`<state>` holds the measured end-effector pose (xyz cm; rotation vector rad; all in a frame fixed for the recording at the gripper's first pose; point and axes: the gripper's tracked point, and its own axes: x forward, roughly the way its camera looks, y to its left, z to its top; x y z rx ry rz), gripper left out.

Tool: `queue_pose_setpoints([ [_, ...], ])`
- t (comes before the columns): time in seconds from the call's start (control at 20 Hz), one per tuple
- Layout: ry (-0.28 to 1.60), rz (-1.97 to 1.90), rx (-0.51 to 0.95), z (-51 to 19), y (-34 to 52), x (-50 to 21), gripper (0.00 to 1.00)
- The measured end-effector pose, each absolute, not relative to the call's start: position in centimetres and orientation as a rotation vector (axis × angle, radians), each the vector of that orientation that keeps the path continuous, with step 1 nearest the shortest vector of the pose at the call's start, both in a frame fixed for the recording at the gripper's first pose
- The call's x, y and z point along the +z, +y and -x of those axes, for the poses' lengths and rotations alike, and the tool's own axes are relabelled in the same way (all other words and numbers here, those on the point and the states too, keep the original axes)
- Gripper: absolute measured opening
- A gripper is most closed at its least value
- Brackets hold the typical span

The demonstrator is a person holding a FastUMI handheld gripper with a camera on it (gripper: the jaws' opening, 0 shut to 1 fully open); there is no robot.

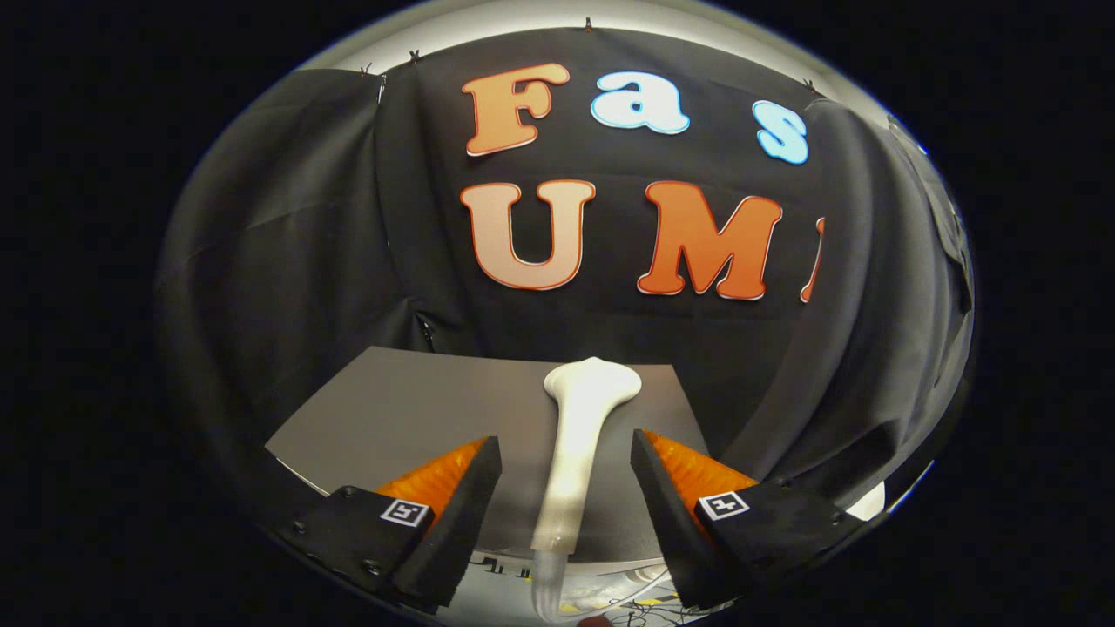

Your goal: Iron the clothes twice with a garment steamer, once on the left side and once on the right side.

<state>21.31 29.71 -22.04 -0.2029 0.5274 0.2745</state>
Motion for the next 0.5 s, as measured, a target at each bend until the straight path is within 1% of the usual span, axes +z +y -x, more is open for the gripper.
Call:
queue_pose_setpoints([
  [0.25,0.633,0.226,0.235,-25.0,30.2,-26.1,0.96],
  [0.5,0.732,0.195,0.196,-26.5,29.9,-29.1,0.86],
])
